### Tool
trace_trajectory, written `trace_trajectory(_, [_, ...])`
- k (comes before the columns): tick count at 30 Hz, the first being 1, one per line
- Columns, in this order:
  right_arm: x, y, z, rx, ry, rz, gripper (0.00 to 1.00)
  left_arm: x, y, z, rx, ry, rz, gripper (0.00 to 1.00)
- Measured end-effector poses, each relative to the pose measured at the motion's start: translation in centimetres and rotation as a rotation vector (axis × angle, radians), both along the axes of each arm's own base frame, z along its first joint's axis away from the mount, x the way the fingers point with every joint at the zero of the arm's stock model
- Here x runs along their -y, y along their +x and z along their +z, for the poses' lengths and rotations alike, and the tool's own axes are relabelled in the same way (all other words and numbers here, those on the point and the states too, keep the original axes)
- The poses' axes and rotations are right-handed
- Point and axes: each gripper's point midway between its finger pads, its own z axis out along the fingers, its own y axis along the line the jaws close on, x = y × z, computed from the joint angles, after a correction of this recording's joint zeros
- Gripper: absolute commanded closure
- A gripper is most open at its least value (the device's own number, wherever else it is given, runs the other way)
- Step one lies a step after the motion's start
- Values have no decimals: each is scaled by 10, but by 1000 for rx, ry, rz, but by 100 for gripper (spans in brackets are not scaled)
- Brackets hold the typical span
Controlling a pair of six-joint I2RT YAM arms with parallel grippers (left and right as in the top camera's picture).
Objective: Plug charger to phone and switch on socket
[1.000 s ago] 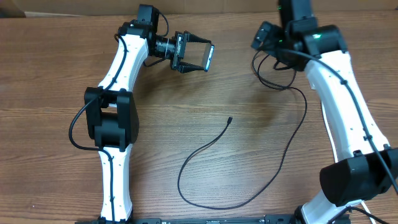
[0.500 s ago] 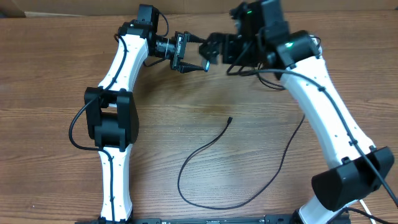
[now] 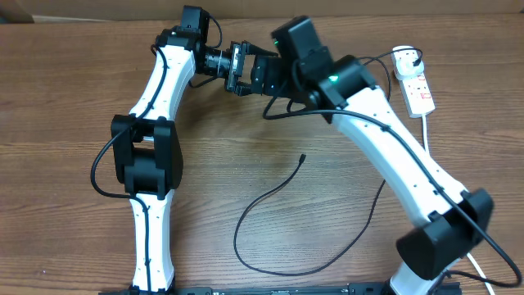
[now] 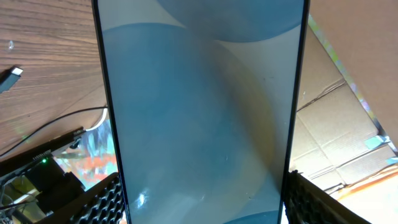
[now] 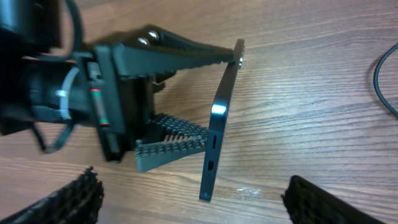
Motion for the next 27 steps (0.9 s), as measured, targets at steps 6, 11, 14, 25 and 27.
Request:
trace_trajectory(6, [3,12,-37,-45,-62,-73,25,0,0,1,-1,-4,-2,32])
trace_trajectory(11, [5,19,-42,-28,-77,-105,36,0,0,1,-1,-4,-2,32])
trace_trajectory(14, [5,23,-39,-8,-70,-117,39,0,0,1,-1,-4,-2,32])
trace_trajectory(25, [6,28,-36,14,-74,-132,58,0,0,1,-1,-4,-1,32])
trace_trajectory(27, [6,29,-35,20,-69,-135,59,0,0,1,-1,-4,-1,32])
